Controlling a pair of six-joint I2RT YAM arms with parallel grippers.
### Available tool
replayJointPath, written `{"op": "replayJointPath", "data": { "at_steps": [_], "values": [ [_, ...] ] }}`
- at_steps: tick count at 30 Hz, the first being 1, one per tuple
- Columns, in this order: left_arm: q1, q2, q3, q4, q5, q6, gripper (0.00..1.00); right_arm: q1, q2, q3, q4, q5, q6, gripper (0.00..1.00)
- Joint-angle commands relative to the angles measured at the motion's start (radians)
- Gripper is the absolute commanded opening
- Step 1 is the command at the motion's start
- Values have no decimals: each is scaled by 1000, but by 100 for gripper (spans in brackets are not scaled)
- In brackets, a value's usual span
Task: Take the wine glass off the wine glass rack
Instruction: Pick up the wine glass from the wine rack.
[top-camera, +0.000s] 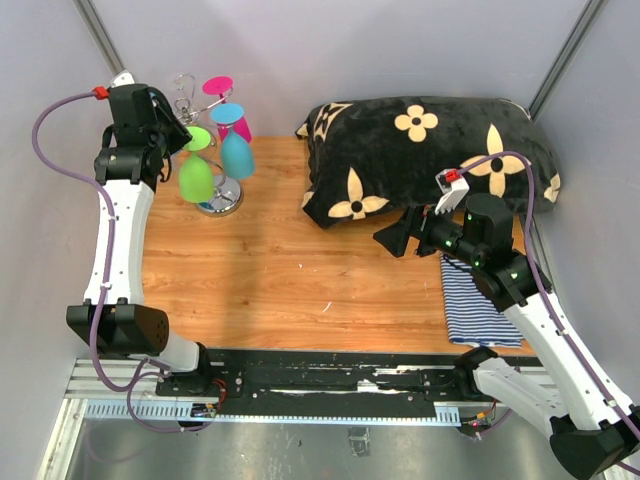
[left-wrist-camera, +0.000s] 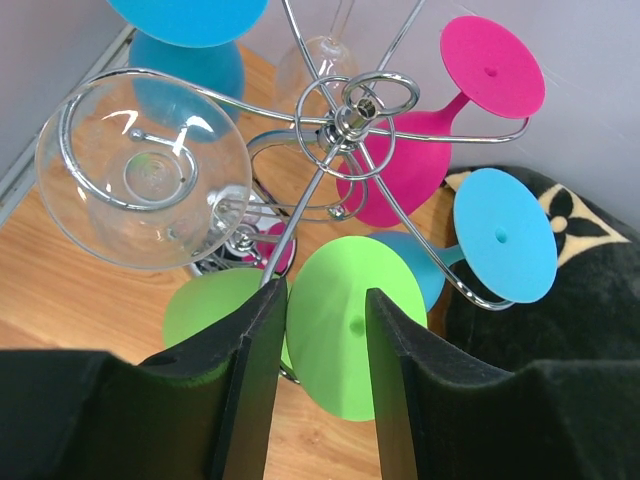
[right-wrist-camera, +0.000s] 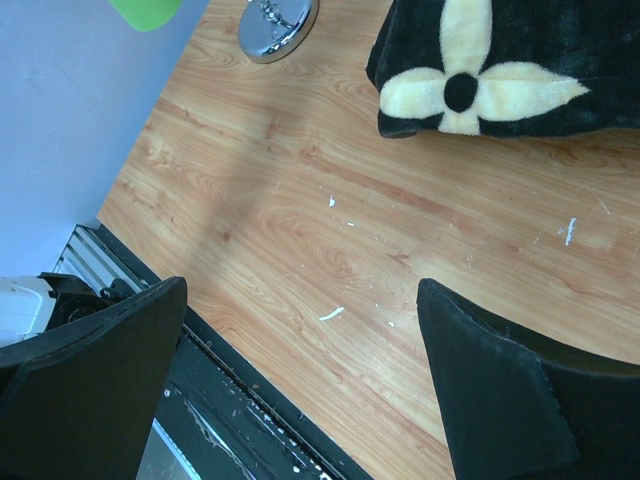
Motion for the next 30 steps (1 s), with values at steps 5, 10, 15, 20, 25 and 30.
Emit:
{"op": "replayJointPath", "data": {
  "at_steps": [5, 10, 15, 20, 25, 30],
  "values": [
    [21, -39, -72, 31, 42, -62, 41, 6, 5, 21, -7, 13, 2, 98],
    [32, -62, -117, 60, 43, -104, 32, 5, 11, 29, -15, 13, 2, 98],
    [37, -88, -129, 76, 13, -135, 22, 6, 12, 33, -18, 14, 6, 98],
    [40, -111, -132, 93, 6, -205, 12, 6, 16, 36, -17, 15, 16, 98],
    [43, -151, -178, 122, 17, -292, 1, 6, 18, 37, -18, 15, 24, 98],
    [43, -202, -253, 168, 41, -372, 1, 6, 17, 44, -28, 15, 21, 98]
  ]
}}
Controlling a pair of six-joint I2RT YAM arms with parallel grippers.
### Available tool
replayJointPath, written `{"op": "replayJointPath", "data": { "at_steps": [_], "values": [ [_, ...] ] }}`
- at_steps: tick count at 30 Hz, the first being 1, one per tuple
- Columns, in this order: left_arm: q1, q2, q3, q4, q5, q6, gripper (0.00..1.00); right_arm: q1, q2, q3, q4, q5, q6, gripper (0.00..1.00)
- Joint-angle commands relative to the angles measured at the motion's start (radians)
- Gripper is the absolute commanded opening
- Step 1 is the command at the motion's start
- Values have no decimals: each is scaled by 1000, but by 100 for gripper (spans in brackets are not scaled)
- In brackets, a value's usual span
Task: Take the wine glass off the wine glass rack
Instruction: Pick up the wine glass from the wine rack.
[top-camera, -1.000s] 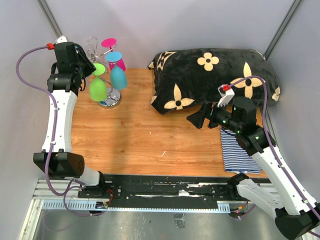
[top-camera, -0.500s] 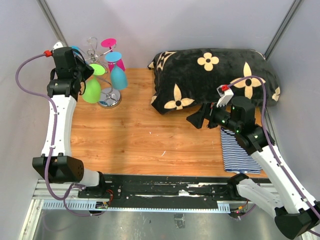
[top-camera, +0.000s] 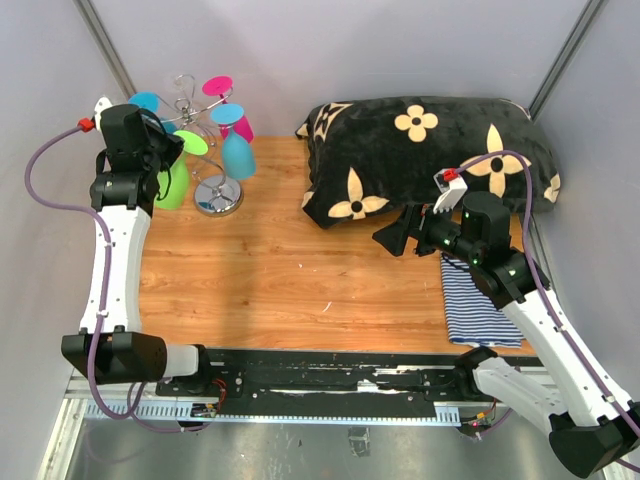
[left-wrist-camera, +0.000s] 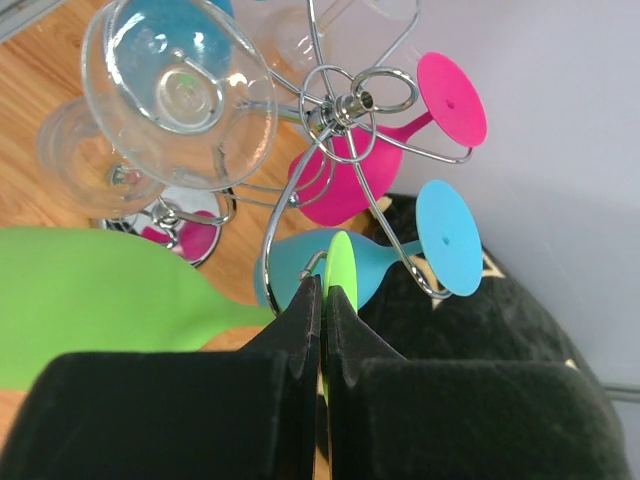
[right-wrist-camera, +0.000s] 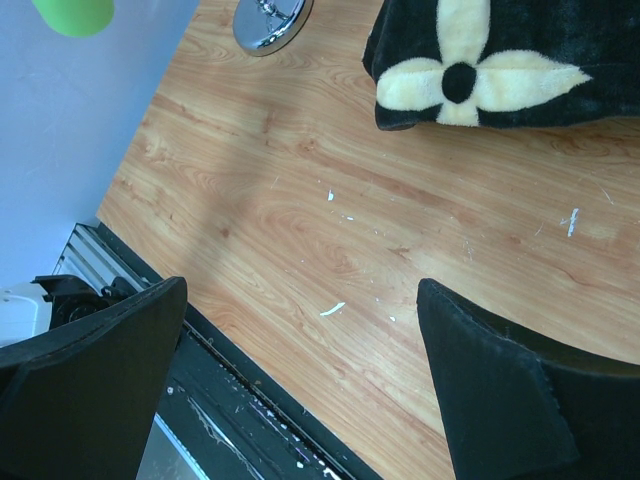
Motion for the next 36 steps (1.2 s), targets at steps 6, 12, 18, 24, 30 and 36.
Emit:
{"op": "replayJointPath", "data": {
  "at_steps": [6, 12, 18, 24, 30, 36],
  "values": [
    [12, -84, -97, 84, 39, -169, 0, 6, -19, 32, -9, 56, 19, 98],
    [14, -147, -202, 158, 7, -240, 1, 4, -15, 49, -16, 84, 9, 98],
    [13, -131, -165, 158, 31, -237, 1, 5, 23, 100, -43, 114, -5, 98],
    [14, -146, -156, 131, -21, -204, 1, 5, 52, 129, -55, 118, -12, 98],
    [15, -141, -122, 120, -23, -197, 1, 6, 57, 137, -60, 132, -15, 98],
    [16, -122, -96, 105, -58, -124, 1, 5, 57, 134, -63, 150, -19, 98]
  ]
}}
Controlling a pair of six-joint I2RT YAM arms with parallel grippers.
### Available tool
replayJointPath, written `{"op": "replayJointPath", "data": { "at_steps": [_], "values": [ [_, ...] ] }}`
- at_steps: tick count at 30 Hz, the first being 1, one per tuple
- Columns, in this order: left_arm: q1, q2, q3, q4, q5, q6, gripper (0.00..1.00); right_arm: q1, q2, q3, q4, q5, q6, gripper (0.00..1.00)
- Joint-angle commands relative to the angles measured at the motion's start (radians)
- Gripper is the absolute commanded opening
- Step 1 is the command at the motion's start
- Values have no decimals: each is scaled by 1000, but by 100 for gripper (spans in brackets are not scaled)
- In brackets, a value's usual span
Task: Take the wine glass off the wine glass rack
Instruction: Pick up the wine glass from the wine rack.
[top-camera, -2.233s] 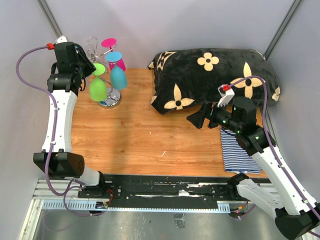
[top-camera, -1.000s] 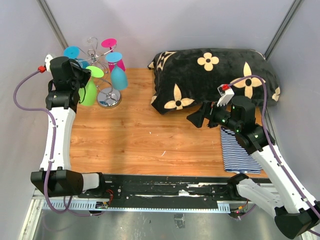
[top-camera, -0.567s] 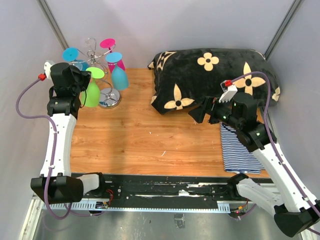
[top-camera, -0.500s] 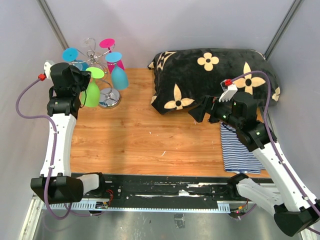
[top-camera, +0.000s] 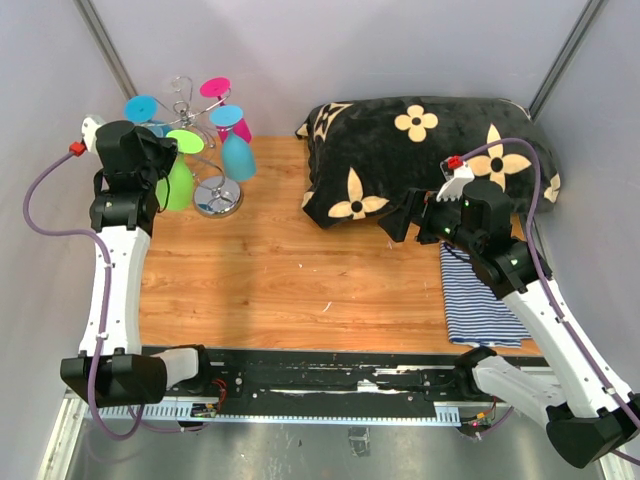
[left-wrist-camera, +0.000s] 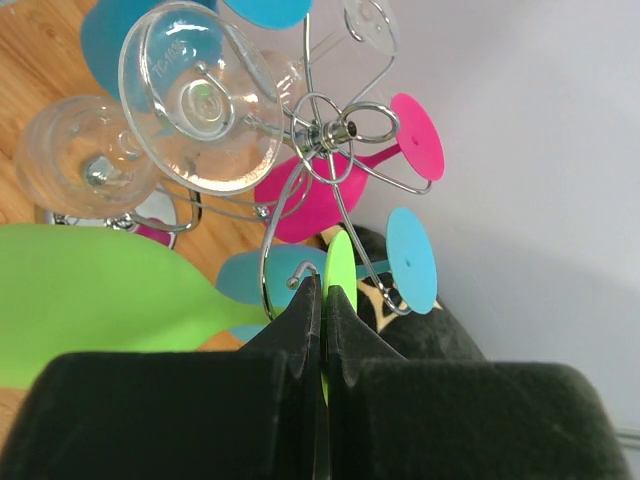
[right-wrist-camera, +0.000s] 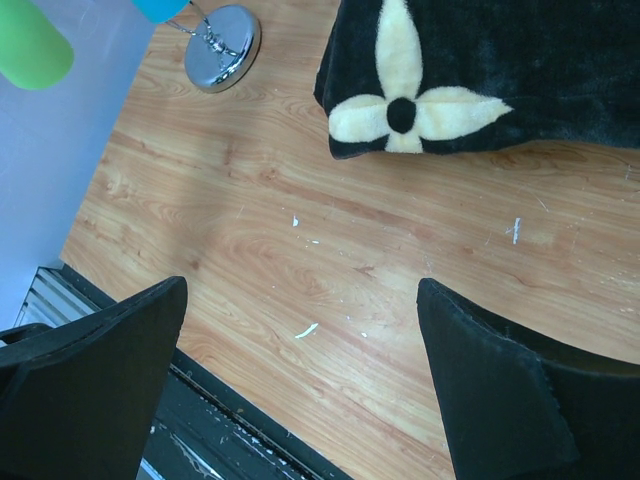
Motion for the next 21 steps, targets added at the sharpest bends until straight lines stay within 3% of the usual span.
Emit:
{"op": "replayJointPath", "data": {
  "at_steps": [1, 21],
  "values": [
    [3, 10, 76, -34, -27, 89, 1, 4, -3, 29, -6, 30, -12, 98],
    [2, 72, 159, -71, -140, 161, 1, 5, -24, 17, -9, 71, -4, 98]
  ]
}}
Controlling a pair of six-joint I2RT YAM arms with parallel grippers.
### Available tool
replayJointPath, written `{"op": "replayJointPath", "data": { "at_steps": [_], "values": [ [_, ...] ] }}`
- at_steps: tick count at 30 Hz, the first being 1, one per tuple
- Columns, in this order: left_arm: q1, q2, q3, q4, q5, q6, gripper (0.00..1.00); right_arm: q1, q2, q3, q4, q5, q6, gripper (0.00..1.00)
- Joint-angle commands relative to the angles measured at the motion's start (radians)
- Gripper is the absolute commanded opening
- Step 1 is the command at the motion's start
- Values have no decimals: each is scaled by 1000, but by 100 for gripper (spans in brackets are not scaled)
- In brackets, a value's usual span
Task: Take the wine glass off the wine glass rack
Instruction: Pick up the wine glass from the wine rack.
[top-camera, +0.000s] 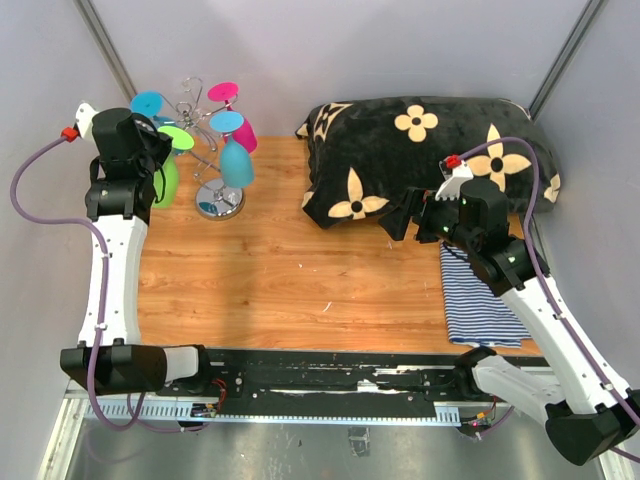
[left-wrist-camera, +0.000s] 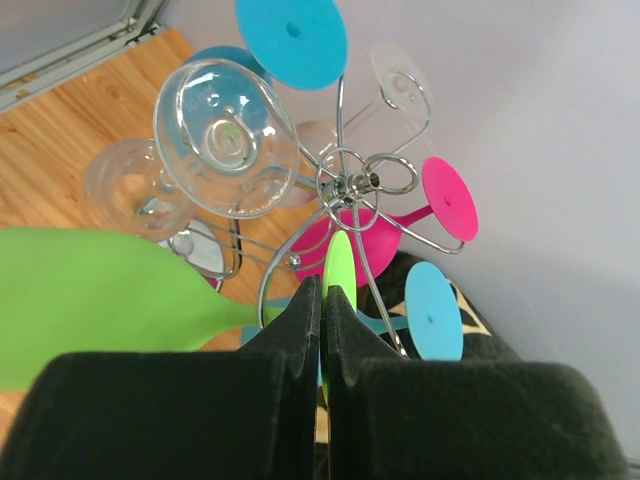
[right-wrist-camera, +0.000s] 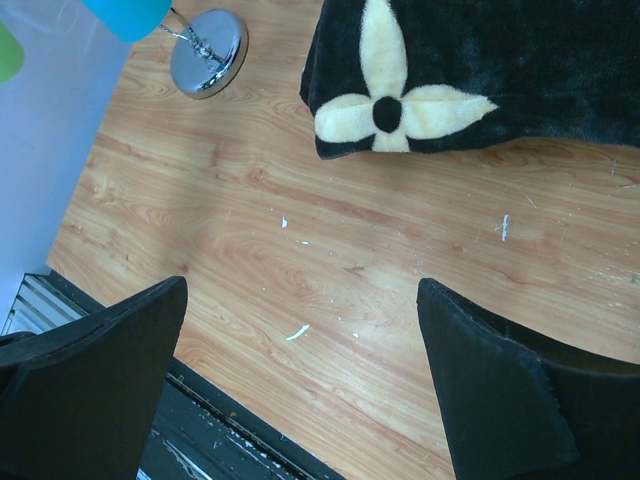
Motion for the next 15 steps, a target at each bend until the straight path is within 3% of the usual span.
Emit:
{"op": "replayJointPath", "data": {
  "at_steps": [1, 15],
  "values": [
    [3, 4, 35, 10, -53, 25, 0, 4, -46, 9, -5, 47, 0, 98],
    [3, 21, 36, 59, -32, -7, 0, 4, -109, -31, -15, 83, -6, 98]
  ]
}}
